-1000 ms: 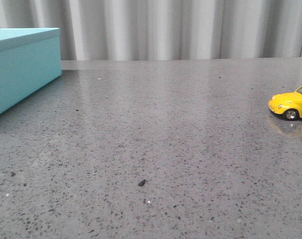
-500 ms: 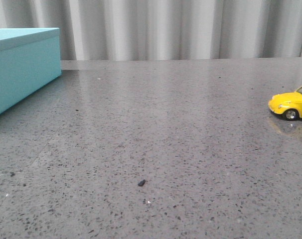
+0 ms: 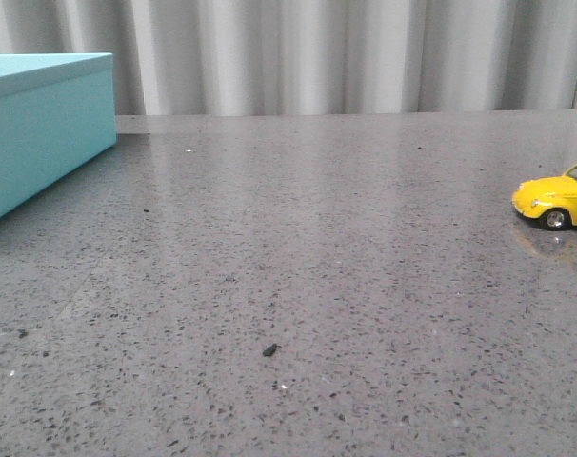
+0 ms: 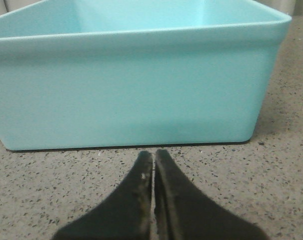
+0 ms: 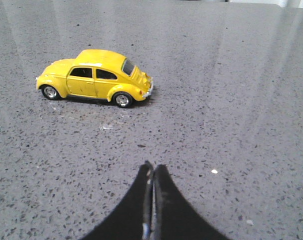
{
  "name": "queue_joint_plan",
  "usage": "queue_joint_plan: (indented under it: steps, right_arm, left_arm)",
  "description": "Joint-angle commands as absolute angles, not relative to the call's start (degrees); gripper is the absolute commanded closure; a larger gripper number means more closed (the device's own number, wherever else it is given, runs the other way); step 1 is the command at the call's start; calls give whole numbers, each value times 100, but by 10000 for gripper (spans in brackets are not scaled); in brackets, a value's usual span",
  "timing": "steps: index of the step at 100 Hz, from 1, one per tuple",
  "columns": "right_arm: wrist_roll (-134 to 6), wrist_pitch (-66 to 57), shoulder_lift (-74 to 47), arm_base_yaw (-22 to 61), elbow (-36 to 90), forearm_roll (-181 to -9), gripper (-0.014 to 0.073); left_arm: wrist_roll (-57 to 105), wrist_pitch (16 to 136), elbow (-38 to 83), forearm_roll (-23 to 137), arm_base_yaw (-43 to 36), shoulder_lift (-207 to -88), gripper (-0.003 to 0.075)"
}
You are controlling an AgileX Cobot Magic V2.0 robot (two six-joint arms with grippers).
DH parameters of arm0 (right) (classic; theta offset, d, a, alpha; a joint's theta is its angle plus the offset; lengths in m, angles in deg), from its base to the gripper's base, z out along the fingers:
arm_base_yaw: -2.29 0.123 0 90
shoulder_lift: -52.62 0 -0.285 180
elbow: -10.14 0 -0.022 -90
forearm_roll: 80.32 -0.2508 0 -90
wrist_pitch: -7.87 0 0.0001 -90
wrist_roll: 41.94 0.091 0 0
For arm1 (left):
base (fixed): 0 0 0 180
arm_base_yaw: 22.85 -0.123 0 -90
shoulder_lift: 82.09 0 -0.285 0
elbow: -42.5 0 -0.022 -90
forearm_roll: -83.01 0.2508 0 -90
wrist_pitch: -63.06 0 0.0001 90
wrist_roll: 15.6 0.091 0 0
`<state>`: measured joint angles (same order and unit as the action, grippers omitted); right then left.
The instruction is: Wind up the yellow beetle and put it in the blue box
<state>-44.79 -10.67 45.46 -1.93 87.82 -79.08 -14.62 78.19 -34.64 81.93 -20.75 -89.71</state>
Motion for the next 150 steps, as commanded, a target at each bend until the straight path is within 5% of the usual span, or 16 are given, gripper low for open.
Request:
queue_joint_plan:
  steps: [1,81,150]
  right_arm:
    - [-4524,-959,4651,-187,8908,-7874,655]
    - [-4524,438,4651,-187,8908,-7873,655]
    - [-4524,-397,3967,-187,7641,-7873,655]
  left_arm:
    - [-1503,7323,-3615,8183,-2025,-8787,741]
    - [-1503,6754,-3615,7925,-2025,-8787,741]
    - [-1503,6228,-3416,6737,-2025,-9059,741]
